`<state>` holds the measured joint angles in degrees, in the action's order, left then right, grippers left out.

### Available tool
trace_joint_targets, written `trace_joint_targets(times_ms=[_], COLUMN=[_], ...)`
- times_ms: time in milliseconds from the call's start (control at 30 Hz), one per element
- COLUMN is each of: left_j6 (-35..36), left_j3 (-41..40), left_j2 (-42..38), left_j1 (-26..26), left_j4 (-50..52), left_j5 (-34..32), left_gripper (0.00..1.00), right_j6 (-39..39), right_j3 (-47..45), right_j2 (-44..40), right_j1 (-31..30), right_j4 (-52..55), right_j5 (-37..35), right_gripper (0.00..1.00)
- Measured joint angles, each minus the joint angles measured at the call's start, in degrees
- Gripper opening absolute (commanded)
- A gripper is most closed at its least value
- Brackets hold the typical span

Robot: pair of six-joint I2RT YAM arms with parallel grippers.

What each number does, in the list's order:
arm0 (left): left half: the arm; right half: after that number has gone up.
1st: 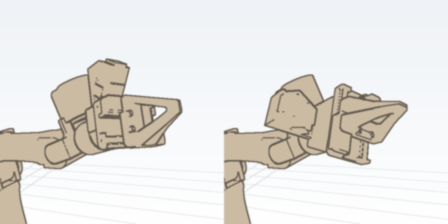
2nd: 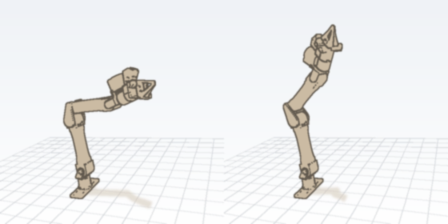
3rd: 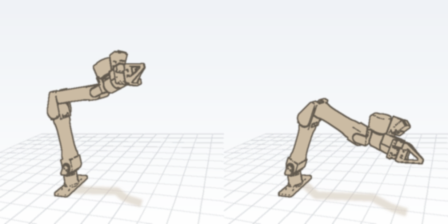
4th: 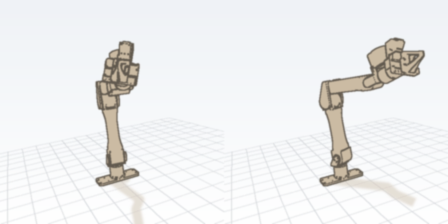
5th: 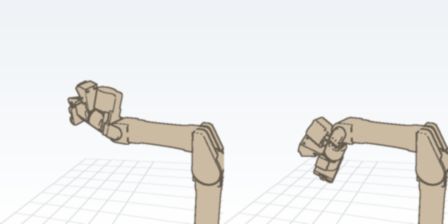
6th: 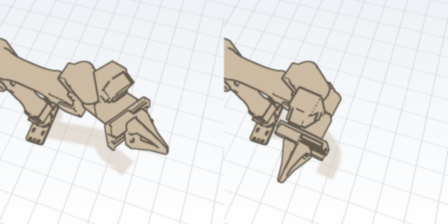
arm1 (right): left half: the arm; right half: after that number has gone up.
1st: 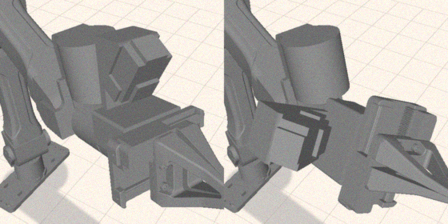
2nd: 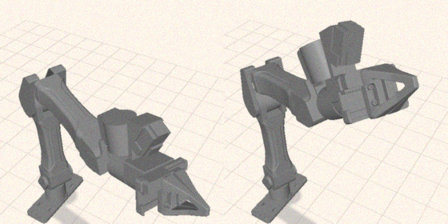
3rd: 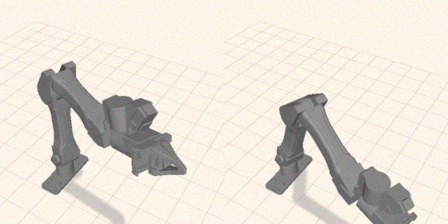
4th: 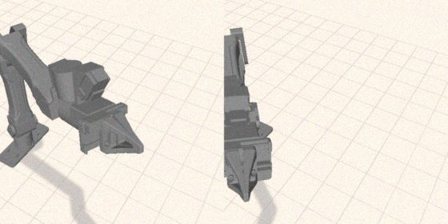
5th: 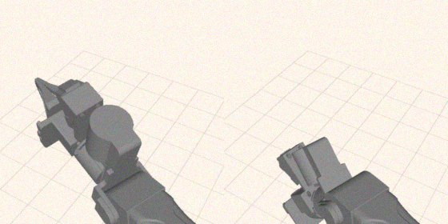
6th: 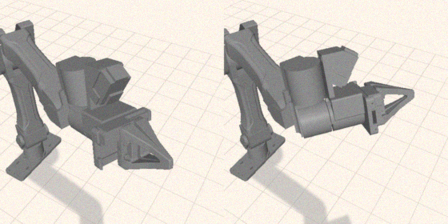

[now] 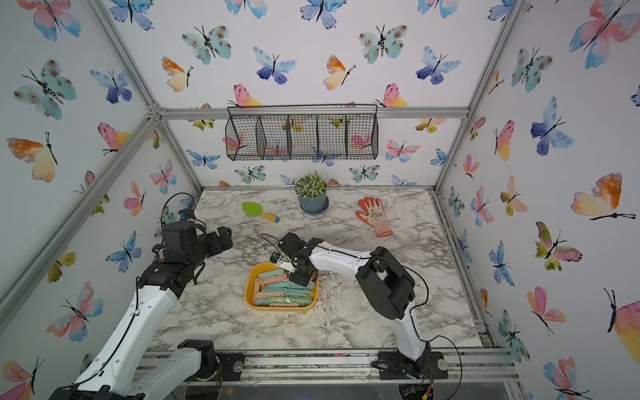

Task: Take the fruit knife out of the storage box
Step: Pick up the fruit knife from the storage box.

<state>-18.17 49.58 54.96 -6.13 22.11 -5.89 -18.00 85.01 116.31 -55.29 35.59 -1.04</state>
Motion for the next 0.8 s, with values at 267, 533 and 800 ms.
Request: trace_joint_targets(times_ms=[267,533,800], left_j6=[0.0,0.0,0.0], left_j3=[0.0,0.0,0.0], left_j2=[0.0,0.02,0.0], left_j1=[0.0,0.0,0.0], left_j4=[0.0,0.0,0.0], left_j5=[0.0,0.02,0.0], left_gripper=[0.98,0.98,0.98], right_j6=[0.42,0.52,1.11], right_j3=[0.0,0.02,1.01], right_j2=[0.0,-0.02,-0.13], right_j1=[0.0,0.0,0.0], right_j4=[-0.02,-0.09,-0.09], right_j5=[1.22,2.43,3.06], right_gripper=[0.2,0.19,0.19])
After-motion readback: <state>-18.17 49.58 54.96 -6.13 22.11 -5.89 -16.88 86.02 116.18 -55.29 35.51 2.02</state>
